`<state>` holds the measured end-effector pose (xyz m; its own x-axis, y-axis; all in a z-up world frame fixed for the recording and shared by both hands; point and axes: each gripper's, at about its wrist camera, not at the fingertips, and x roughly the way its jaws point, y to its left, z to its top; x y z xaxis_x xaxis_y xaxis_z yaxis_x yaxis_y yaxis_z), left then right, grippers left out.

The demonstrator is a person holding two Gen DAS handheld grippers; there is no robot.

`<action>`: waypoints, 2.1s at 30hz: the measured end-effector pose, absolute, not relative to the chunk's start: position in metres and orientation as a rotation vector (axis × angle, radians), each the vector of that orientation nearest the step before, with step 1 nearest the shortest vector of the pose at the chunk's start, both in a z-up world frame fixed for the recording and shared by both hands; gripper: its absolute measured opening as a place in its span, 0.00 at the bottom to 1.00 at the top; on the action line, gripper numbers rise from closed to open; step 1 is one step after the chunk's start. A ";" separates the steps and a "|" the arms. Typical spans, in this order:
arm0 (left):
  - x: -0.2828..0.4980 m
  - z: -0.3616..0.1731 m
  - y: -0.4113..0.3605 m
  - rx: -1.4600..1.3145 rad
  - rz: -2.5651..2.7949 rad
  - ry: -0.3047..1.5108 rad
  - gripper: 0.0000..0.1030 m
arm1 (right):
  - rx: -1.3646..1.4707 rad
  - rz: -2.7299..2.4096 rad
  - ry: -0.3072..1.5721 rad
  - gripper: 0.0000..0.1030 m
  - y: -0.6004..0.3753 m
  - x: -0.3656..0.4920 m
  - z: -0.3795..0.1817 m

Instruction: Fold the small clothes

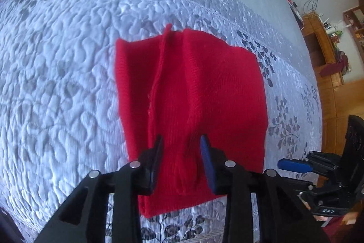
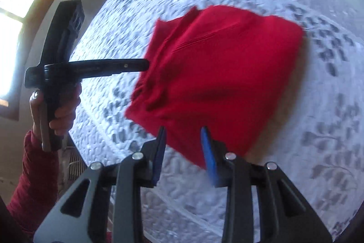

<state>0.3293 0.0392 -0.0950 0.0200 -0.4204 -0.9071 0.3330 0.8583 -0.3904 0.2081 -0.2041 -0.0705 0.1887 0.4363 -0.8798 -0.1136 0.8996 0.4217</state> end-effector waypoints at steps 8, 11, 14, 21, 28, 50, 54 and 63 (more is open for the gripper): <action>0.358 -0.126 0.006 -0.039 -0.492 1.503 0.37 | 0.358 0.361 1.338 0.31 -0.253 0.196 -0.086; 0.360 -0.124 0.006 -0.068 -0.517 1.488 0.37 | 0.377 0.374 1.345 0.31 -0.257 0.192 -0.099; 0.362 -0.124 -0.001 -0.062 -0.551 1.497 0.36 | 0.397 0.358 1.355 0.31 -0.257 0.198 -0.113; 0.371 -0.135 -0.010 -0.111 -0.590 1.532 0.37 | 0.413 0.364 1.367 0.31 -0.262 0.198 -0.125; 0.373 -0.144 -0.015 -0.186 -0.607 1.548 0.17 | 0.428 0.350 1.365 0.30 -0.270 0.196 -0.127; 0.369 -0.129 0.055 -0.262 -0.565 1.540 0.29 | 0.383 0.349 1.396 0.30 -0.243 0.201 -0.140; 0.343 -0.099 0.075 -0.245 -0.566 1.483 0.47 | 0.378 0.354 1.376 0.30 -0.249 0.193 -0.135; 0.277 -0.116 0.076 -0.334 -0.634 1.603 0.45 | 0.353 0.375 1.356 0.30 -0.235 0.182 -0.125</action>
<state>0.2766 0.0759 -0.1157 -0.1414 -0.5604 -0.8161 0.1494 0.8028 -0.5772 0.1824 -0.2349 -0.1252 0.1716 0.4571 -0.8727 -0.0566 0.8890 0.4545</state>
